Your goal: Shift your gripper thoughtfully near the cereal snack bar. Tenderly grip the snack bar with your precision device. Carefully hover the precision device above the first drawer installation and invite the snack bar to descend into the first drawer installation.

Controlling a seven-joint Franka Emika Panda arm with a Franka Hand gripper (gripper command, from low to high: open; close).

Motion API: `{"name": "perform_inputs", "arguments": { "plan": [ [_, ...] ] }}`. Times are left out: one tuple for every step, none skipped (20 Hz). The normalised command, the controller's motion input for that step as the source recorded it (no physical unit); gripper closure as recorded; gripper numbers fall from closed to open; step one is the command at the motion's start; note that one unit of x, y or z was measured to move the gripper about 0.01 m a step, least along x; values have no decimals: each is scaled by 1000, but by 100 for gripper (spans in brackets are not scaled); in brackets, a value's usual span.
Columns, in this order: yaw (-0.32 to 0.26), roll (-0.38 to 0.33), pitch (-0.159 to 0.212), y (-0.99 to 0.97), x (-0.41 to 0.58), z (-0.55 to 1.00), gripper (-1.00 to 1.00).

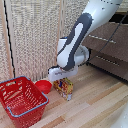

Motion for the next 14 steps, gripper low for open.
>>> {"name": "perform_inputs", "arguments": {
  "plan": [
    [66, 0, 122, 0, 177, 691, 100],
    [40, 0, 132, -26, 174, 734, 100],
    [0, 0, 146, -40, 214, 780, 100],
    [0, 0, 125, -46, 271, 866, 100],
    [0, 0, 124, -57, 360, 900, 100],
    [0, 0, 114, -83, 389, 946, 100],
    [0, 0, 108, -94, 400, 951, 100],
    [0, 0, 101, -83, 446, 974, 100],
    [0, 0, 79, -63, 489, 1000, 100],
    [0, 0, 68, -66, 520, 1000, 100],
    [0, 0, 63, -37, 523, 1000, 100],
    [0, -1, 61, -20, 520, 1000, 100],
    [0, -3, 62, -23, 523, 1000, 100],
    [0, -6, 51, -26, 509, 1000, 100]
  ]
}}
